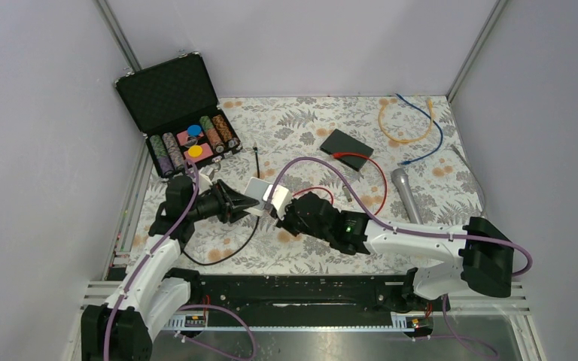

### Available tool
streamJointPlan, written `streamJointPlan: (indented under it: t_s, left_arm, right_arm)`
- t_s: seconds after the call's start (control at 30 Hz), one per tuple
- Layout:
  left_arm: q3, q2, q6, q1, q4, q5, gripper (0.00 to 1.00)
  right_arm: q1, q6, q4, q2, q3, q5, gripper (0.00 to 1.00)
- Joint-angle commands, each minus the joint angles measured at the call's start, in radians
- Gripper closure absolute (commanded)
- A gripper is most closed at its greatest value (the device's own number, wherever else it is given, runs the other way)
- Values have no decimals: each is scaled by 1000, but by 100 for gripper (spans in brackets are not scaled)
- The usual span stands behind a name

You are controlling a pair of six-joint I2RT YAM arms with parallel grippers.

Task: Insert the plug into the switch port
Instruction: Pick up the connector from the center of the board, then insert the connector into the switch port.

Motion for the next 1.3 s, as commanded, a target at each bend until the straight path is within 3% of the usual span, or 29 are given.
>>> streamJointPlan:
  t_s: [0.0,0.73,1.0,1.27]
  left_arm:
    - [11,-25,-4,-15,64,30,98]
    - [9,-7,59,-43,5,1,99]
    - [6,18,67,-54,-6,23,99]
    - [35,43,127,-57,-77,23,99]
  right_arm:
    - [4,36,47,8,49,34,100]
    - [6,65,146,-30,-26,-73,100]
    - [6,63,157,-10,5,33,100]
    - [6,58,171,-18,-15,34,100]
